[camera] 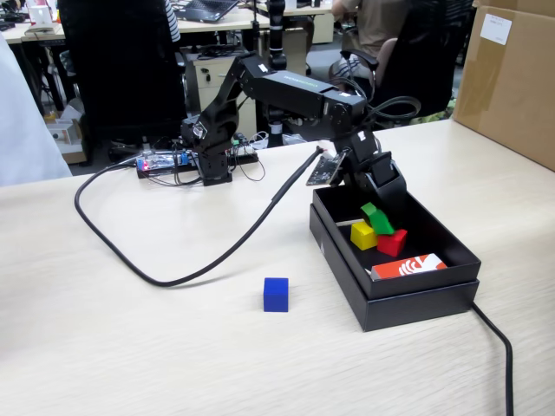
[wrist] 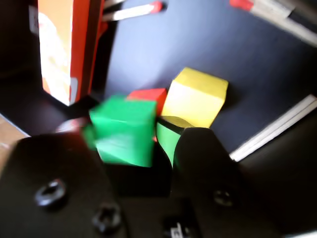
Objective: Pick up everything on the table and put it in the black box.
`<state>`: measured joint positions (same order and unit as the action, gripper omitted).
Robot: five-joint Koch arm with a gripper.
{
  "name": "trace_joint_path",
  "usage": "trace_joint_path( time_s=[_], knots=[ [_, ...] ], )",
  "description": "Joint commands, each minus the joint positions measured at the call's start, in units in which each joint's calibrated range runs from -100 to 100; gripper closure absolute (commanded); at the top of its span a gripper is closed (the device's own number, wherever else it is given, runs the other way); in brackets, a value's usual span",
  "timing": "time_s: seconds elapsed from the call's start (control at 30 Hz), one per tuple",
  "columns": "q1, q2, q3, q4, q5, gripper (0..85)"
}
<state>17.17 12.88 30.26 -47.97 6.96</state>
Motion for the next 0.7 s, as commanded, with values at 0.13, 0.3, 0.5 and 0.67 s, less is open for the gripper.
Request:
trace_joint_path(
  time_s=[0.13,0.3,0.5,0.67],
  knots=[
    [-1.71,-14.77,1.38,-3.39,-0.39,42.6],
    [-8.21,-30.15,-2.97,-3.39,-2.15,42.6],
    [-14.65,-28.89,-7.87,-3.39,-3.81,42.6],
    [-16.36,-16.49,-8.41,-3.39,-3.71,42.6]
  ],
)
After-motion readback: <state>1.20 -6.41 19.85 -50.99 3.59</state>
